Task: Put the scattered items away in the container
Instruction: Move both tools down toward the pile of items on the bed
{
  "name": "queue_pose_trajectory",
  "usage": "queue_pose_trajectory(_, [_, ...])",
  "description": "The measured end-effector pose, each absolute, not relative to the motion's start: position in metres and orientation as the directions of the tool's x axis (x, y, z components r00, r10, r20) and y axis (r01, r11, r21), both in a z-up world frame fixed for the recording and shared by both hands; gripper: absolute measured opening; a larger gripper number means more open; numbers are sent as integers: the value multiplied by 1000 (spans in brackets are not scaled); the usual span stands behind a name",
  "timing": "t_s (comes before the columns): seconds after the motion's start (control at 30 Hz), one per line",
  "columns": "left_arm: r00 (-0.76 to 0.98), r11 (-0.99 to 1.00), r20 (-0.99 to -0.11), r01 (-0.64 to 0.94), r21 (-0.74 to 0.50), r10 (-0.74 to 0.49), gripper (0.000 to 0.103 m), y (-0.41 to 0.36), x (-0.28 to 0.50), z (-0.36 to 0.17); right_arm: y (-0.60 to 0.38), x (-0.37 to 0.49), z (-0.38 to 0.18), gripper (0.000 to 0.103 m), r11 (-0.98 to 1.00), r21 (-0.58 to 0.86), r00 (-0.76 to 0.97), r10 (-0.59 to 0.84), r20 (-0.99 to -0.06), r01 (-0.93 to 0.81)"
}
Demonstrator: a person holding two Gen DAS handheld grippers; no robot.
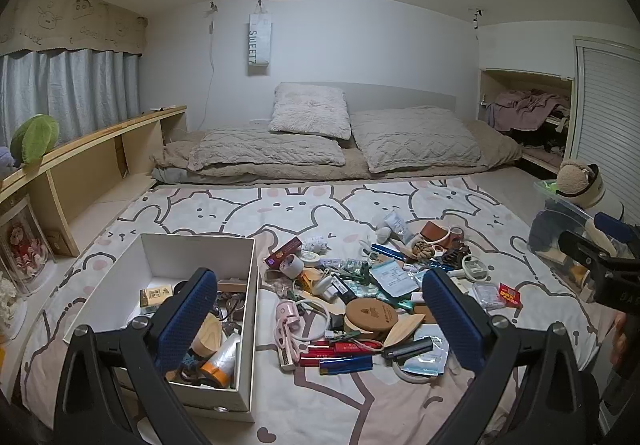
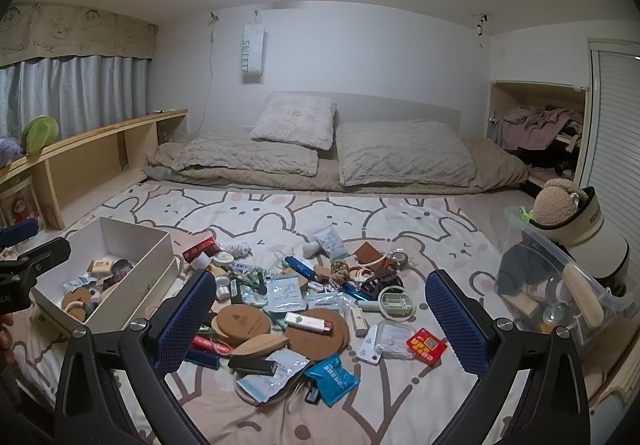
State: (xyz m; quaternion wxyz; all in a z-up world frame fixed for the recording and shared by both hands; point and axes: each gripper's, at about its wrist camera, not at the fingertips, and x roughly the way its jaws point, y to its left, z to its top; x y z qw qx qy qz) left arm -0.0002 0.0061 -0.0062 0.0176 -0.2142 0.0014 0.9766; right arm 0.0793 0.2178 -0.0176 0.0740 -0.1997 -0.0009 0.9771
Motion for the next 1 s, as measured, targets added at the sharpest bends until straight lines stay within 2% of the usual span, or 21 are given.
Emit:
queue_pose_trajectory(0.63, [-910,-999,-414,-28,-22,35,103,6,-2,-4,220,81,-21,103,-987,-13,-910,151,-385,-158])
queue_pose_trajectory(1.0, [-893,-999,-447,-44,-23,50,103,6,-17,-19,241,70,-35,103,-980,23,-889,168,-426,-196])
